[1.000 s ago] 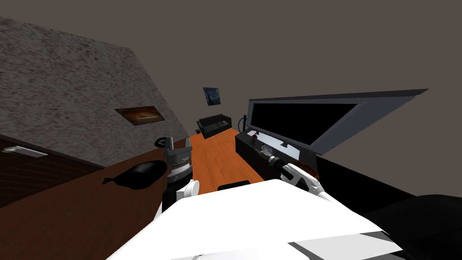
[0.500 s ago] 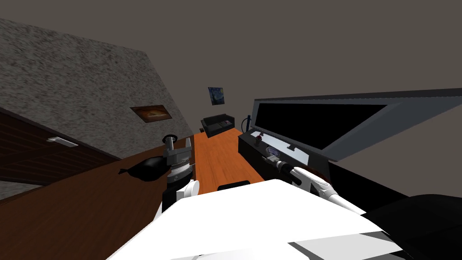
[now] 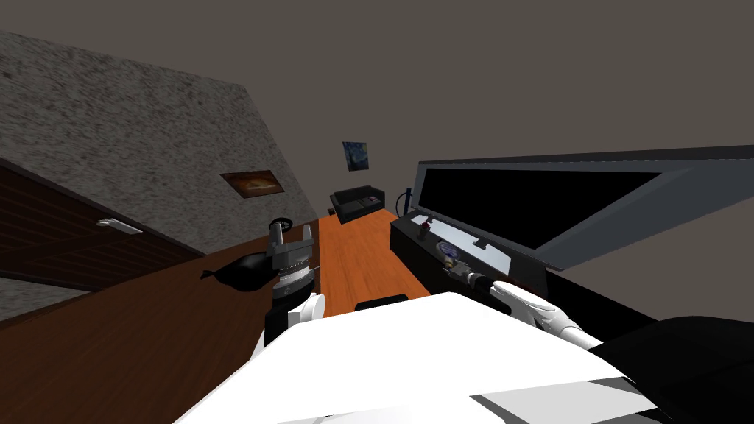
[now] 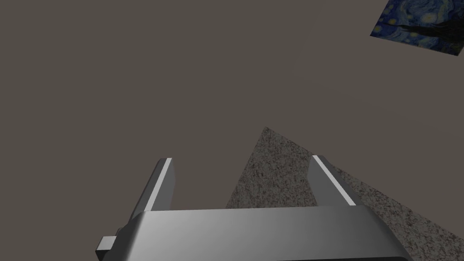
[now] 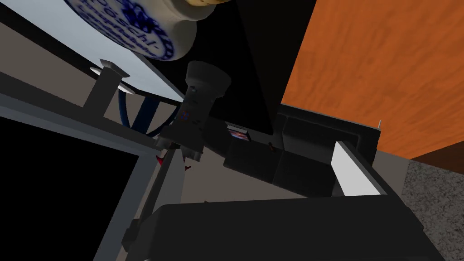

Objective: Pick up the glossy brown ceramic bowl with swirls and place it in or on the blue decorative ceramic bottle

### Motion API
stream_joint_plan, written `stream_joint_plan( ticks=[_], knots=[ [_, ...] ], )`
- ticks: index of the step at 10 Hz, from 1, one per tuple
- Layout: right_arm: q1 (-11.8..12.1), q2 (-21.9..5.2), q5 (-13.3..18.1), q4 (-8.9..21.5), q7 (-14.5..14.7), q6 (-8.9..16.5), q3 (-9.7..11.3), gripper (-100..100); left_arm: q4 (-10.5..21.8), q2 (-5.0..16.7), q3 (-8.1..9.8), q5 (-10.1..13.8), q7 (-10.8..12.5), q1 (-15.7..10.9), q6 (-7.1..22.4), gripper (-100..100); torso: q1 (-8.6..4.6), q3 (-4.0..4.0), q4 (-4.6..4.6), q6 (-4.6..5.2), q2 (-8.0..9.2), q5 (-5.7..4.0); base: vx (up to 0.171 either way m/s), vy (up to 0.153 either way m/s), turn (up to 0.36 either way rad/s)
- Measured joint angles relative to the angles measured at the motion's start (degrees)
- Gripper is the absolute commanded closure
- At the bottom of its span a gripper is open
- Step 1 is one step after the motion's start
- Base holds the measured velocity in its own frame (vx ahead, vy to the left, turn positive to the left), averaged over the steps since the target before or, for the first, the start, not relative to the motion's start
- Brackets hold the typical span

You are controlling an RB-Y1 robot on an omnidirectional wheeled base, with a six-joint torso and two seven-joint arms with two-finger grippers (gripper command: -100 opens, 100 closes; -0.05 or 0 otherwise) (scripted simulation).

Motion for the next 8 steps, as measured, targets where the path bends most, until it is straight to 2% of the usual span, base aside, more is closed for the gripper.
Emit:
stream_joint_plan(
  ticks=[2,3,4,5,6,7,8],
  knots=[
    [-0.60,-1.14,0.76,3.07,1.14,-0.17,0.77,-100,0.00,0.00,0.00,0.00,0.00,0.00,0.00,0,0.02,0.02,0.01,0.00,0.03,0.02,0.016,-0.035,0.045],
    [-0.08,-1.31,2.32,5.72,2.97,-0.81,0.42,-100,0.00,0.00,0.00,0.00,0.00,0.00,0.00,0,-0.06,0.00,0.00,0.01,0.00,-0.01,0.035,-0.067,0.026],
    [-0.18,-1.69,3.75,8.53,5.01,-0.80,1.19,-100,0.00,0.00,0.00,0.00,0.00,0.00,0.00,0,-0.14,-0.02,-0.01,0.01,-0.04,-0.03,0.023,-0.077,0.020],
    [1.07,-2.90,4.75,9.73,6.79,0.28,2.19,-100,0.00,0.00,0.00,0.00,0.00,0.00,0.00,0,-0.18,0.00,-0.01,0.02,0.00,-0.03,0.010,-0.062,0.002],
    [1.19,-3.31,5.29,11.44,7.84,0.48,2.36,-100,0.00,0.00,0.00,0.00,0.00,0.00,0.00,0,-0.14,0.01,0.01,0.00,0.02,-0.03,0.011,-0.055,0.003],
    [1.08,-5.00,5.15,12.20,8.21,1.76,4.65,-100,0.00,0.00,0.00,0.00,0.00,0.00,0.00,0,-0.11,0.01,0.01,0.00,0.02,-0.02,0.011,-0.043,0.006],
    [1.36,-4.71,5.83,13.33,8.98,1.93,4.44,-100,0.00,0.00,0.00,0.00,0.00,0.00,0.00,0,-0.05,0.02,0.01,0.01,0.03,-0.02,0.015,-0.047,-0.002]
  ],
)
